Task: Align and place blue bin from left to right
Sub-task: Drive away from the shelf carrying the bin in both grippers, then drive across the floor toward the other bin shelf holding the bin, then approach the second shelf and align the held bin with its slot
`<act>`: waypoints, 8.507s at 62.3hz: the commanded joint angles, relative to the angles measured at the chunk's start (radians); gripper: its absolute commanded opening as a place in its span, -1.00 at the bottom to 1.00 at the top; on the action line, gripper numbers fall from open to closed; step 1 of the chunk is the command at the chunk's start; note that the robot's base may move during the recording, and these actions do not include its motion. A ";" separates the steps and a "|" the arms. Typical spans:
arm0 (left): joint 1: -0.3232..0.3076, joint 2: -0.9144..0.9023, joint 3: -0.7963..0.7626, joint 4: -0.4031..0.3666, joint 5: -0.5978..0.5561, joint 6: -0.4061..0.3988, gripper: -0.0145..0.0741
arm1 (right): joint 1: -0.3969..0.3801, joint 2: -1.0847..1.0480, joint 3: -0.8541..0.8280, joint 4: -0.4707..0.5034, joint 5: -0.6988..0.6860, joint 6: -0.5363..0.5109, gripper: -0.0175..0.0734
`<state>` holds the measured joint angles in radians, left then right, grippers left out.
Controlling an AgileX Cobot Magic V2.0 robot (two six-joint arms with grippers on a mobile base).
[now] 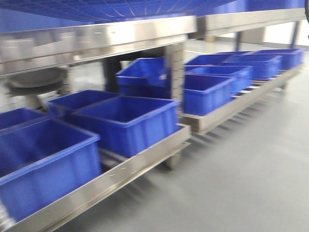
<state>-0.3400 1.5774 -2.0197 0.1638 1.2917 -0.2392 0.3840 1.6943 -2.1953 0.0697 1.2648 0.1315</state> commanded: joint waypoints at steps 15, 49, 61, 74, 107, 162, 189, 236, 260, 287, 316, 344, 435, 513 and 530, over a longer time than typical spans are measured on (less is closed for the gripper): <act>-0.008 -0.022 -0.013 -0.001 -0.071 0.028 -0.69 | -0.001 -0.031 -0.014 -0.012 -0.095 -0.027 -0.76; -0.008 -0.022 -0.013 -0.001 -0.071 0.028 -0.69 | -0.001 -0.031 -0.014 -0.012 -0.095 -0.027 -0.76; -0.008 -0.022 -0.013 -0.001 -0.071 0.028 -0.69 | -0.001 -0.031 -0.014 -0.012 -0.095 -0.027 -0.76; -0.008 -0.022 -0.013 0.001 -0.071 0.028 -0.69 | -0.001 -0.031 -0.014 -0.010 -0.095 -0.027 -0.76; -0.008 -0.022 -0.013 0.001 -0.071 0.028 -0.69 | -0.001 -0.031 -0.014 -0.010 -0.095 -0.027 -0.76; -0.008 -0.022 -0.013 0.005 -0.071 0.028 -0.69 | -0.001 -0.031 -0.014 -0.008 -0.095 -0.027 -0.76; -0.008 -0.022 -0.013 0.005 -0.071 0.028 -0.69 | -0.001 -0.031 -0.014 -0.006 -0.095 -0.027 -0.76; -0.008 -0.022 -0.013 0.005 -0.071 0.028 -0.69 | -0.001 -0.031 -0.014 -0.006 -0.098 -0.027 -0.76; -0.008 -0.022 -0.013 0.005 -0.090 0.028 -0.69 | -0.001 -0.031 -0.014 -0.006 -0.098 -0.027 -0.76; -0.008 -0.022 -0.013 0.005 -0.090 0.028 -0.69 | -0.001 -0.031 -0.014 -0.006 -0.099 -0.027 -0.76; -0.008 -0.022 -0.013 0.005 -0.090 0.028 -0.69 | -0.001 -0.031 -0.014 -0.006 -0.099 -0.027 -0.76; -0.008 -0.022 -0.013 0.005 -0.090 0.028 -0.69 | -0.001 -0.031 -0.014 -0.006 -0.099 -0.027 -0.76; -0.008 -0.022 -0.013 0.005 -0.090 0.028 -0.69 | -0.001 -0.031 -0.014 -0.006 -0.099 -0.027 -0.76; -0.008 -0.022 -0.013 0.005 -0.090 0.028 -0.69 | -0.001 -0.031 -0.014 -0.006 -0.099 -0.027 -0.76; -0.008 -0.022 -0.013 0.005 -0.090 0.028 -0.69 | -0.001 -0.031 -0.014 -0.006 -0.099 -0.027 -0.76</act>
<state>-0.3400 1.5774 -2.0197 0.1737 1.2741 -0.2375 0.3840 1.6901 -2.1953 0.0703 1.2640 0.1315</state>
